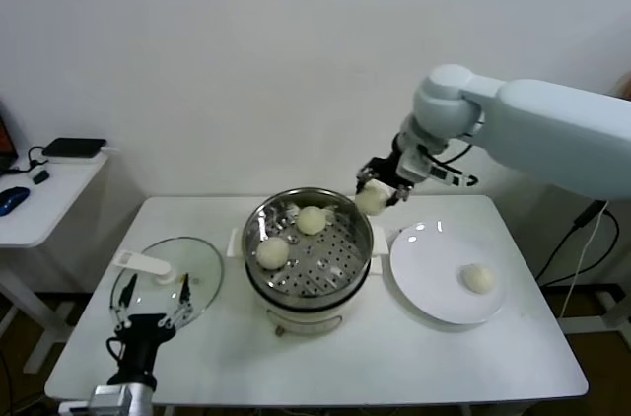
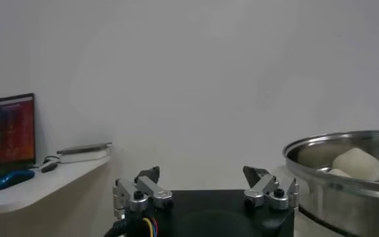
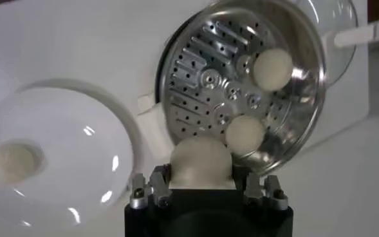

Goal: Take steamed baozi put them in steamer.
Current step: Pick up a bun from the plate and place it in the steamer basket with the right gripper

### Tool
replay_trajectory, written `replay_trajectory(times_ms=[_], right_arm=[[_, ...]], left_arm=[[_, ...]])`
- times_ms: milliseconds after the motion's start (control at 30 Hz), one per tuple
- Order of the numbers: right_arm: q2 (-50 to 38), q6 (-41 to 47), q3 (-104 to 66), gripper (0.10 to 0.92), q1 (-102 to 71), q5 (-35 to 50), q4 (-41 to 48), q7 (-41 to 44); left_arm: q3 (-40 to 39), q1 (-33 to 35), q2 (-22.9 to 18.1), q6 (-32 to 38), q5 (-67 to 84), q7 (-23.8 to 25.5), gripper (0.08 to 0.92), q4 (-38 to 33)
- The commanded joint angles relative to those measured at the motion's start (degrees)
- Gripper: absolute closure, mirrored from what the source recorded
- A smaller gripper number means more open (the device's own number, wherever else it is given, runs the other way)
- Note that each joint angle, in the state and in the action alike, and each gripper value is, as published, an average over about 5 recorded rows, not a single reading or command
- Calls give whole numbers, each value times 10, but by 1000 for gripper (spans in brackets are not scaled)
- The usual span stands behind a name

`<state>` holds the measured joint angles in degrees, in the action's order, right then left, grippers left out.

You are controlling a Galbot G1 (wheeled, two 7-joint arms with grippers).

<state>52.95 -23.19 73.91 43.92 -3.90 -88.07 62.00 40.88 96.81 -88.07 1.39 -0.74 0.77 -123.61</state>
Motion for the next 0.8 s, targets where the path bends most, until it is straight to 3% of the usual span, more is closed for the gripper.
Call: replay_trajectory(times_ms=[33, 433, 800], right_arm=[[87, -64, -25, 388, -17, -95, -27, -4], [163, -95, -30, 389, -92, -162, -34, -9], [159, -98, -22, 389, -132, -184, -43, -6]], left_arm=[[0, -2, 2, -4, 2, -2, 177, -2], [1, -10, 3, -11, 2, -4, 177, -1], [1, -10, 2, -12, 2, -5, 177, 4]])
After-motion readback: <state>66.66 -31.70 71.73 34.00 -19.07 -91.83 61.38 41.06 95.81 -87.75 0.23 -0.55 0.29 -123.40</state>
